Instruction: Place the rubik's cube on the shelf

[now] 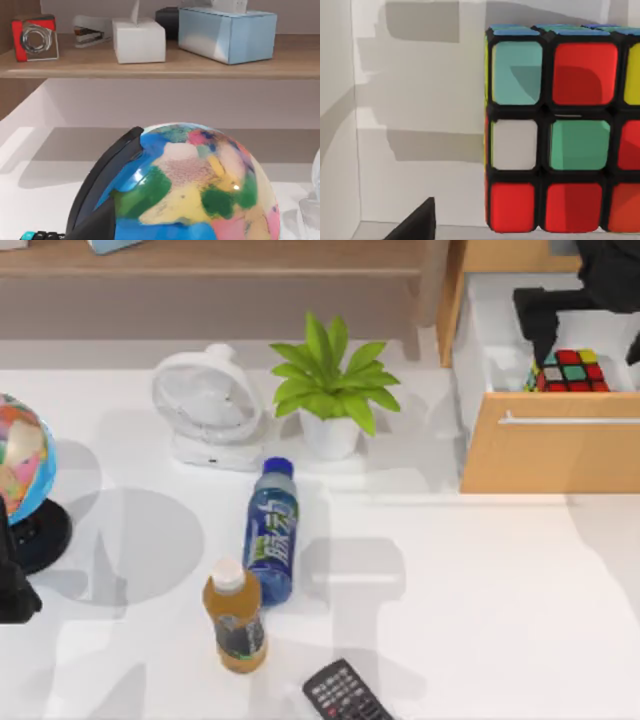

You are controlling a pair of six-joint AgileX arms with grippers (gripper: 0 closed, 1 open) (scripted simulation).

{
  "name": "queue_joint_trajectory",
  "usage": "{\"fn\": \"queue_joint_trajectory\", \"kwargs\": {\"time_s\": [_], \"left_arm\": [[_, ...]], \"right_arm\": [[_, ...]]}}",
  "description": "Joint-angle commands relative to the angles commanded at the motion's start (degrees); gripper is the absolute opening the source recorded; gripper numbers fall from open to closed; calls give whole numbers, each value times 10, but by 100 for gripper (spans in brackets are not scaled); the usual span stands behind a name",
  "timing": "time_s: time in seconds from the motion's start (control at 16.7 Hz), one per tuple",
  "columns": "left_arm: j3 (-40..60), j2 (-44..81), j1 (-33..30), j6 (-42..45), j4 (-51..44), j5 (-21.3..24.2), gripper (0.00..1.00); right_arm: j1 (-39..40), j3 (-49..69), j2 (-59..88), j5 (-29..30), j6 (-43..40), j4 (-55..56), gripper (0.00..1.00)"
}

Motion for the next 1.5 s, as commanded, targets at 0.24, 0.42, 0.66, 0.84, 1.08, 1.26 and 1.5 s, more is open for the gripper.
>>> {"fn": "queue_joint_trajectory", "kwargs": {"time_s": [0.24,0.42,0.66,0.84,1.08,1.26,1.5], "left_arm": [[0,0,0,0,0,0,100],[0,0,0,0,0,0,100],[0,0,0,0,0,0,100],[0,0,0,0,0,0,100],[0,0,0,0,0,0,100],[0,0,0,0,0,0,100],[0,0,0,0,0,0,100]], "right_arm": [[-2,-50,11,1,-2,55,100],[-4,-52,34,0,-3,85,100],[-4,-50,36,0,-3,87,100],[-4,-50,36,0,-3,87,77],[-4,-50,36,0,-3,87,47],[-4,-50,36,0,-3,87,25],[-4,-50,36,0,-3,87,0]]}}
